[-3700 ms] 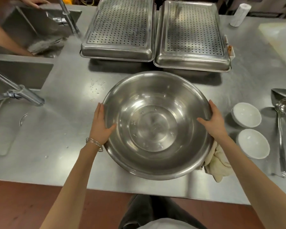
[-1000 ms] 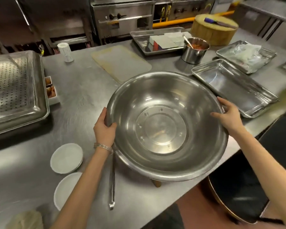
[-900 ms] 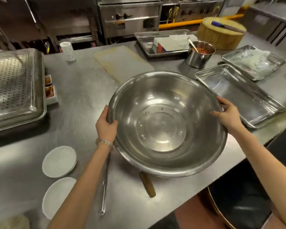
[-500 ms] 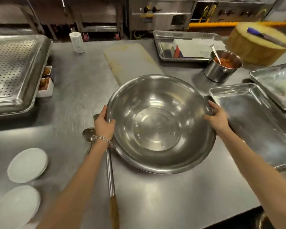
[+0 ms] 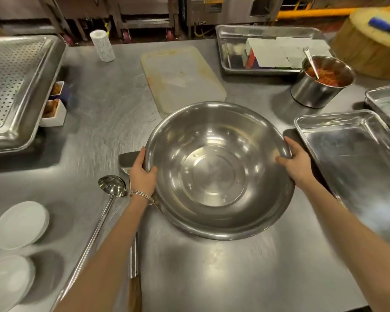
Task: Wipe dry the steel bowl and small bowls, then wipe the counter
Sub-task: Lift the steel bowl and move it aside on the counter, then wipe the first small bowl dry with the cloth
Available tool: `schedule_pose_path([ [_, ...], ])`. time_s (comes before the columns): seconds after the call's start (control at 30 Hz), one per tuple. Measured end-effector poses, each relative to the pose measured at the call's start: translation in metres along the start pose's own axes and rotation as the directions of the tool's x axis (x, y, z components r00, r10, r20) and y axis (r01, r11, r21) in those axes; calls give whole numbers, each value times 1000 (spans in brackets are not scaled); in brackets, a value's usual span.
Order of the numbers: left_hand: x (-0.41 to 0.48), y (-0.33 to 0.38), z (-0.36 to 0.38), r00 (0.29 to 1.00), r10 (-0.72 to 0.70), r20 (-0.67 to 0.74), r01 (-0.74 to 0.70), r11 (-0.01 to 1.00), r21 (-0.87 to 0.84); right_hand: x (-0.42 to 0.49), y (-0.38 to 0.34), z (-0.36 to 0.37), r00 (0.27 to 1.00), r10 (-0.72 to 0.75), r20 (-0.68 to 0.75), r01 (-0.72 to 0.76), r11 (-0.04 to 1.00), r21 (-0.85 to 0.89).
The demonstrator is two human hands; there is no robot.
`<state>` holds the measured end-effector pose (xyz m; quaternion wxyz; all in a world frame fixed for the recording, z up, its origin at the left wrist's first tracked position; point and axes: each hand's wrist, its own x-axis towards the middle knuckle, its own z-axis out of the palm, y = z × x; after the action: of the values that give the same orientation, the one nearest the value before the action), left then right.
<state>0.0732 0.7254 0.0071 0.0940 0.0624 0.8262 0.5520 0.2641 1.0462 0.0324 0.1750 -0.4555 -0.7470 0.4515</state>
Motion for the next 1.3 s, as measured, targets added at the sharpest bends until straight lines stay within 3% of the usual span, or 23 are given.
schedule_pose_path([
  [0.17, -4, 2, -1, 1000, 7, -15, -7, 1000, -1, 2, -1, 1, 999, -26, 40, 31, 993, -117],
  [0.3, -4, 2, -11, 998, 20, 64, -23, 999, 46, 0, -8, -1, 989, -114, 95, 138, 941, -310],
  [0.5, -19, 1, -56, 957, 193, 217, -252, 922, 294, -28, -24, 10, 951, -257, 170, 308, 810, -499],
  [0.57, -29, -6, -77, 931, 255, 261, -341, 862, 374, -47, -35, 19, 934, -295, 202, 358, 787, -502],
  [0.77, -72, -56, -152, 902, 295, 315, -420, 764, 490, -137, -64, 73, 839, -456, 297, 543, 736, -404],
  [0.9, -102, -101, -224, 874, 329, 359, -483, 677, 556, -215, -76, 133, 779, -519, 352, 618, 730, -292],
  [1.03, -119, -148, -303, 873, 316, 371, -484, 652, 583, -306, -71, 212, 729, -559, 394, 664, 717, -211],
  [1.3, -129, -236, -470, 850, 253, 462, -523, 503, 688, -440, -72, 345, 746, -442, 498, 635, 697, -333],
])
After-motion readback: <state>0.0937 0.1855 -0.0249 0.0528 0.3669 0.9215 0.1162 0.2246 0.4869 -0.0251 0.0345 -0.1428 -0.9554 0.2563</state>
